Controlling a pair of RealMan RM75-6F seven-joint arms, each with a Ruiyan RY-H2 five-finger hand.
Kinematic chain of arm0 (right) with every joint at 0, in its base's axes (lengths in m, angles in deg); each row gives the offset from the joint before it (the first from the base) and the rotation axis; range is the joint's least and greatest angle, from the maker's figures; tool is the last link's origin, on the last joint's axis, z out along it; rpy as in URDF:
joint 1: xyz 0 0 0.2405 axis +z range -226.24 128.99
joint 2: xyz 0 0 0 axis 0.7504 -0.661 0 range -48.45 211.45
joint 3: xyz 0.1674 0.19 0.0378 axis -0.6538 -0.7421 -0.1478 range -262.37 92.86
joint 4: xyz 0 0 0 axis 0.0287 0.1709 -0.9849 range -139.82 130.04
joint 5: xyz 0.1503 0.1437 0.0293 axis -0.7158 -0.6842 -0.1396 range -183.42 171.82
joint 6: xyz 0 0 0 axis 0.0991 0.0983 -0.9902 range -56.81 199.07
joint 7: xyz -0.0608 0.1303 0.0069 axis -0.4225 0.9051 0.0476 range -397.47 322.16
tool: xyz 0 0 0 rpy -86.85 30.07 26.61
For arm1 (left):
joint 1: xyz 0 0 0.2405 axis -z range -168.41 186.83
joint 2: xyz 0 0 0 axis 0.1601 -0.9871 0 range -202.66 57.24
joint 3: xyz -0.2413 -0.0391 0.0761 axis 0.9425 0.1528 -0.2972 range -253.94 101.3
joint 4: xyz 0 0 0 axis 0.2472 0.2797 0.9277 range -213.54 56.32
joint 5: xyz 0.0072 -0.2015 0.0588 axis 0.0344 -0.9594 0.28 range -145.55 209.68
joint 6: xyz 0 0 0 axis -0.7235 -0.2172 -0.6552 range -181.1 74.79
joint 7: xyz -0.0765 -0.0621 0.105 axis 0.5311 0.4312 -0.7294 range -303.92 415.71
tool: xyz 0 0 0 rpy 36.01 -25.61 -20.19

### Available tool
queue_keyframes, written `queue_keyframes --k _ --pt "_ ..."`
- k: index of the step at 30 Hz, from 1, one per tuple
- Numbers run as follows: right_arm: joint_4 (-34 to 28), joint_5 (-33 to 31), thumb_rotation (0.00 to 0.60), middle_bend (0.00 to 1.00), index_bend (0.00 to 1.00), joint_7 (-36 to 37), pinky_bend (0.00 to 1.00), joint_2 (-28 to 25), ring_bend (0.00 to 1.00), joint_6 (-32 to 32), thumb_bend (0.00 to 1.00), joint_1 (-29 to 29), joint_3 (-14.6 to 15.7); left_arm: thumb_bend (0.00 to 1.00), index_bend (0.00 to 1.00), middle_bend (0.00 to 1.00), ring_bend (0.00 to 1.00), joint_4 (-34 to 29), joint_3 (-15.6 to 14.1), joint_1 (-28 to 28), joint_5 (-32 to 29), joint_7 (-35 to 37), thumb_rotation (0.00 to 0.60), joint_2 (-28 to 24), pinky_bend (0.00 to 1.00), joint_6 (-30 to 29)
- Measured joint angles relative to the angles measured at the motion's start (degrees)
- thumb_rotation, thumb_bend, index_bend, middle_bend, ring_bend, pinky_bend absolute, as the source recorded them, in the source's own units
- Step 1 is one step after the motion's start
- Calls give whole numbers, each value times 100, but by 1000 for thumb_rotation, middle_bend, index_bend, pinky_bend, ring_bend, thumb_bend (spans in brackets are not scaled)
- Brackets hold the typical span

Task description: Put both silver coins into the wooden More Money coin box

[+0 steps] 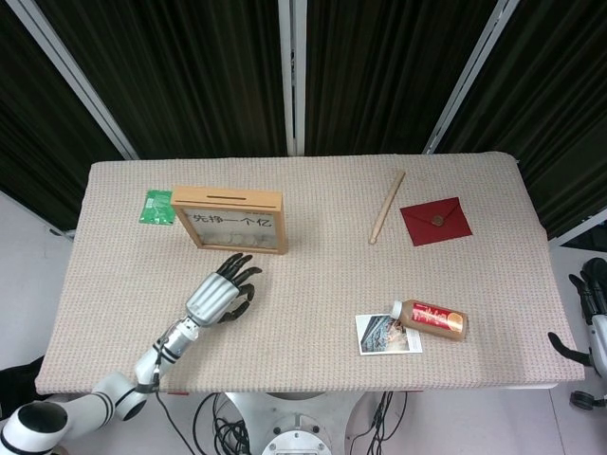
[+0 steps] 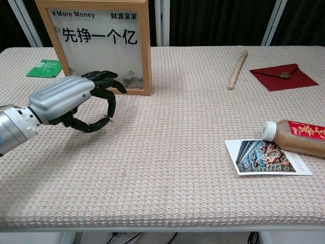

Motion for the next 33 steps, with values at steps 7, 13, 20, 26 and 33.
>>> queue_keyframes --k 7,13,20,26,33 --pt "-20 28 600 0 0 -35 0 3 0 17 176 9 -2 442 587 214 23 -1297 35 -357 -54 -585 600 -897 91 -509" --pt "-58 47 600 0 0 -81 0 -12 0 46 176 22 -16 442 593 218 23 -2719 166 -652 -104 -1240 600 -1947 90 -961" --pt "-196 76 600 0 0 -162 0 -66 0 126 176 31 -53 442 601 222 23 -4044 721 -762 -217 -1813 600 -3121 88 -1290" --pt "-249 74 600 0 0 -223 0 -69 0 143 176 26 -49 442 601 221 23 -4612 1444 -459 -798 -1885 600 -3643 69 -889" --pt "-264 64 600 0 0 -223 0 -75 0 162 187 14 -50 443 598 221 23 -4726 2127 273 -1867 -1947 600 -3734 63 259"
